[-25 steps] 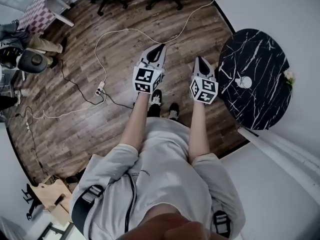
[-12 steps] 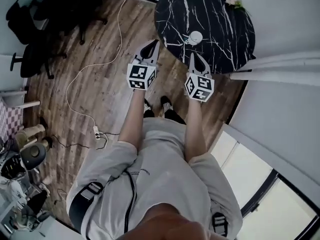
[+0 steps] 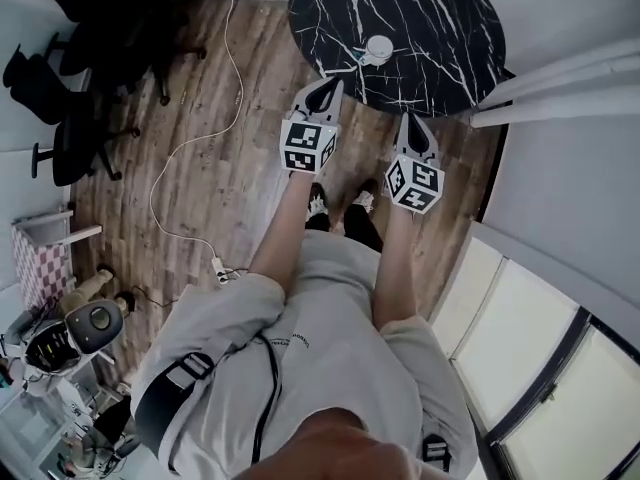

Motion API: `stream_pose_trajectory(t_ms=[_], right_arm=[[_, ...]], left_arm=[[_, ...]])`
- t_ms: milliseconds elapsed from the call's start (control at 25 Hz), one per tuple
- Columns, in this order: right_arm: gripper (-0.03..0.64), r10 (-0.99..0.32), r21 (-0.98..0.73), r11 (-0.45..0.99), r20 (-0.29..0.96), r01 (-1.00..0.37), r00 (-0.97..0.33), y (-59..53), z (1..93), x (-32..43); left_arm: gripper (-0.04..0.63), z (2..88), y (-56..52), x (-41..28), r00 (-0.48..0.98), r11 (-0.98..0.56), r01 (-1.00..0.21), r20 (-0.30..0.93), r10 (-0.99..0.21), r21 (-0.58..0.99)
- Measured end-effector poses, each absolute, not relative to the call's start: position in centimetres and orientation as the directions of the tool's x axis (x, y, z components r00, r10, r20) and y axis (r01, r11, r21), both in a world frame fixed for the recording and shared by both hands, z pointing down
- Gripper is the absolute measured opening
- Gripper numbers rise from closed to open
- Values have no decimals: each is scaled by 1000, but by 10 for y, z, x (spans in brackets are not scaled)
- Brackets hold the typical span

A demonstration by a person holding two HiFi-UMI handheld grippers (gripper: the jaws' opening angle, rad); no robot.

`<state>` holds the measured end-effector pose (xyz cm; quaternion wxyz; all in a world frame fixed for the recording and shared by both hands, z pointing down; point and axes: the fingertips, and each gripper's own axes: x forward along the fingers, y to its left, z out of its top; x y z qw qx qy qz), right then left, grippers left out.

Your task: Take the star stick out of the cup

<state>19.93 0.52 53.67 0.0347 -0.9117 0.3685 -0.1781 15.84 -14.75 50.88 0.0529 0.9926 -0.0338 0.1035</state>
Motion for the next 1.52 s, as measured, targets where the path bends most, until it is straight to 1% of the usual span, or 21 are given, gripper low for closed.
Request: stream_pose_trajectory(t_ms=[160, 400, 720, 880, 1160, 1240, 1360, 1520], right_arm=[[35, -701, -193, -709, 295, -678, 649, 4, 536, 195], [35, -741, -194, -666, 278, -720, 611, -2, 529, 208], [35, -786, -220, -612, 273, -760, 554, -13, 536, 254], [35, -820, -238, -564, 271, -791, 504, -14, 538, 280], [35, -850, -261, -515, 281, -816, 446, -28, 545, 308], [35, -852, -236, -504, 292, -831, 434, -37, 550, 312], [35, -855, -151, -476, 309, -866, 416, -53, 559, 313], [35, -866, -10, -388, 346, -921, 361, -86, 581, 306]], left_arm=[[23, 506, -146, 154, 975, -990, -100, 207, -77, 100], [23, 508, -142, 167, 972, -991, -103, 221, -81, 89], [23, 516, -146, 208, 964, -986, -145, 235, -122, 82], [23, 517, -148, 229, 954, -982, -183, 250, -167, 43], [25, 525, -160, 243, 929, -969, -248, 291, -230, 24], [25, 532, -162, 247, 924, -968, -251, 304, -231, 27], [25, 540, -169, 255, 925, -968, -248, 305, -229, 26], [24, 552, -180, 264, 926, -972, -235, 310, -217, 22]])
